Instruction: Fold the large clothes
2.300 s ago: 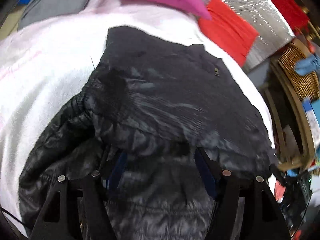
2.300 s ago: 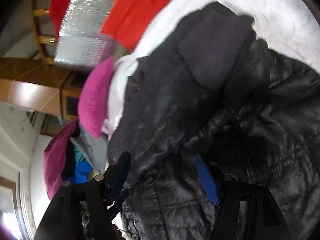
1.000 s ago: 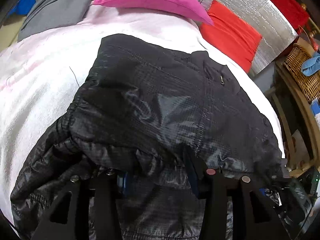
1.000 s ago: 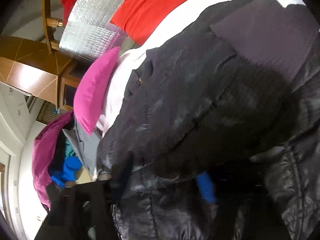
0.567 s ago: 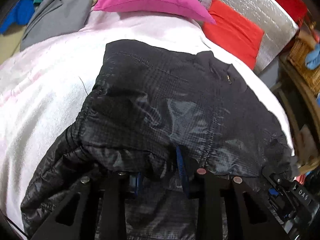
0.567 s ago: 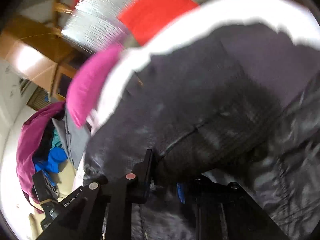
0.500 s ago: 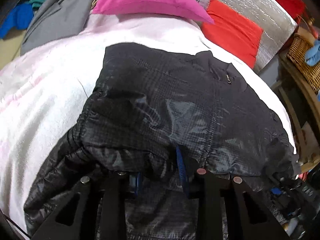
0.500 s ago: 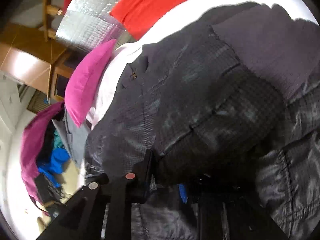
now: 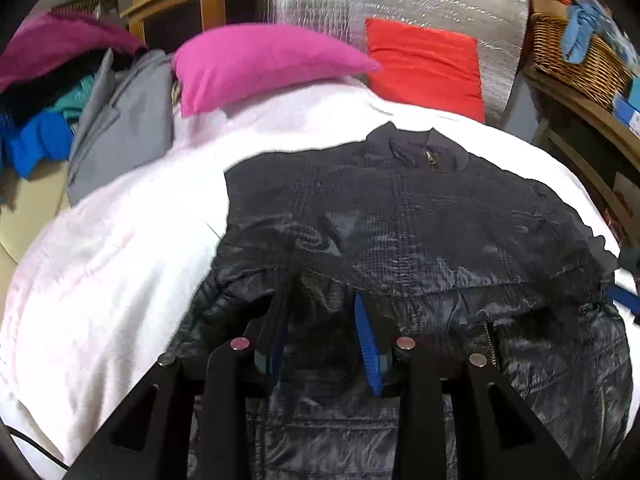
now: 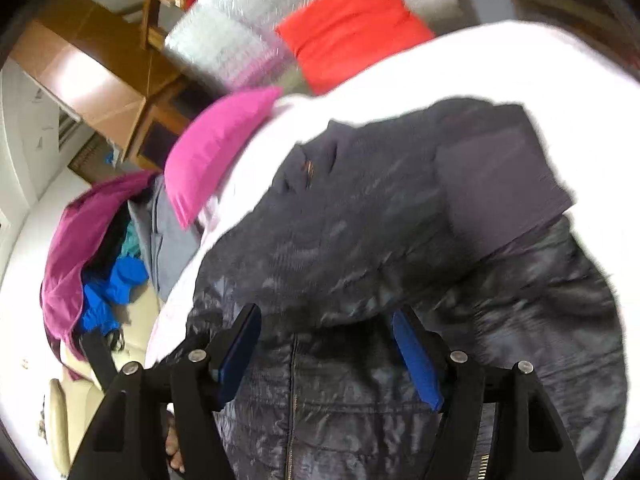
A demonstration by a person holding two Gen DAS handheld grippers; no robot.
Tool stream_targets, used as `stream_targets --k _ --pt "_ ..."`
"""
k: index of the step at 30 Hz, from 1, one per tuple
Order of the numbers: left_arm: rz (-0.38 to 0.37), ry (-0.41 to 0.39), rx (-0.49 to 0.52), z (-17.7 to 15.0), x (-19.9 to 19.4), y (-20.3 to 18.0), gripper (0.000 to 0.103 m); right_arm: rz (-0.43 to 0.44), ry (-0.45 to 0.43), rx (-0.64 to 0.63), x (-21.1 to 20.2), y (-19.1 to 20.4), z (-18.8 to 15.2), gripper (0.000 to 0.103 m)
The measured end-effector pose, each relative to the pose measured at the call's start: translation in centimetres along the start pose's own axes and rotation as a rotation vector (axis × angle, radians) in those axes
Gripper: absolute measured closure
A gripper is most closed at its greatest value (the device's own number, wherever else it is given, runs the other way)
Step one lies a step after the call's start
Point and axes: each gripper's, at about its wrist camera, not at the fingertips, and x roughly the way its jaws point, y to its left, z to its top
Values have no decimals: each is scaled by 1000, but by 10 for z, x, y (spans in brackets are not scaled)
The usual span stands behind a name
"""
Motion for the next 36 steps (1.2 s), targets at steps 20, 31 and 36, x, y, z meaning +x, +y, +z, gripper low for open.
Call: stream_targets --k 20,31,36 --pt "75 -56 14 16 2 12 64 -173 -262 270 -30 -86 48 30" --pt "110 -38 20 18 14 10 63 -225 -178 328 2 -129 55 28" --pt "120 -30 17 19 17 12 63 -166 -106 328 28 -130 51 26"
